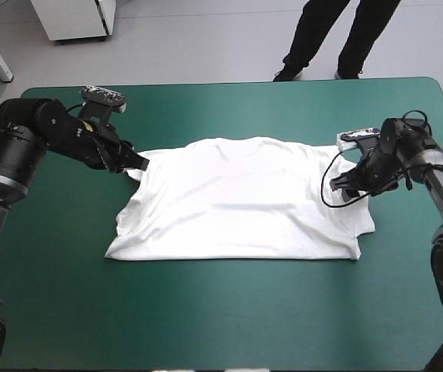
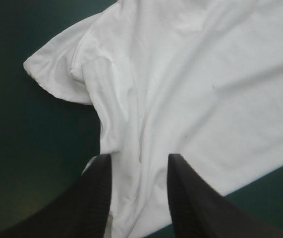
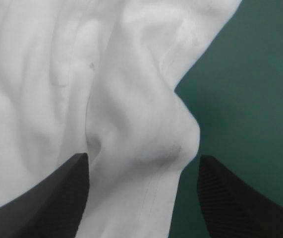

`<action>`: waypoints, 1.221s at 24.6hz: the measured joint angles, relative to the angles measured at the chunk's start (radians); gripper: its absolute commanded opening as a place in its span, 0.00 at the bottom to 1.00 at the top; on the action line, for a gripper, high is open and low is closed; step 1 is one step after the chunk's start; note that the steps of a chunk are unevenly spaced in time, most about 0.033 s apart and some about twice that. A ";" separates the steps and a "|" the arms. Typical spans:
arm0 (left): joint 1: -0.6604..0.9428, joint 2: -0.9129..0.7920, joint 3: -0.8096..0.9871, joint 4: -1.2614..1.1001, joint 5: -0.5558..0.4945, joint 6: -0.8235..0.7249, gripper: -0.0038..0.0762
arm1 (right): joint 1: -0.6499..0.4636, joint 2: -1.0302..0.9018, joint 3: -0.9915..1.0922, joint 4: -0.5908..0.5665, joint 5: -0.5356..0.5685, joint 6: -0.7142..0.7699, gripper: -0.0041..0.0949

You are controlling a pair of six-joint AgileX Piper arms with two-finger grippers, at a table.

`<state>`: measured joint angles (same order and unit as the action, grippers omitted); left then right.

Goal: Fold the cloth

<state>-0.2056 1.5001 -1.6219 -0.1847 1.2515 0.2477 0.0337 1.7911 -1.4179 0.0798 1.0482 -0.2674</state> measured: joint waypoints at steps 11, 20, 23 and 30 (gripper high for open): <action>0.000 0.000 0.000 -0.008 0.000 0.000 0.39 | -0.061 0.100 -0.039 0.042 0.013 0.008 0.54; 0.000 -0.028 -0.001 0.000 0.000 0.004 0.39 | -0.061 0.104 -0.039 0.061 0.034 0.006 0.03; 0.000 -0.048 -0.001 0.006 0.003 0.004 0.38 | -0.061 0.104 -0.050 0.082 0.058 0.004 0.03; 0.000 -0.084 -0.001 0.006 0.007 0.004 0.37 | -0.031 0.067 -0.150 0.185 0.146 -0.010 0.03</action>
<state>-0.2056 1.4161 -1.6227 -0.1784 1.2582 0.2517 0.0027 1.8581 -1.5678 0.2643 1.1939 -0.2769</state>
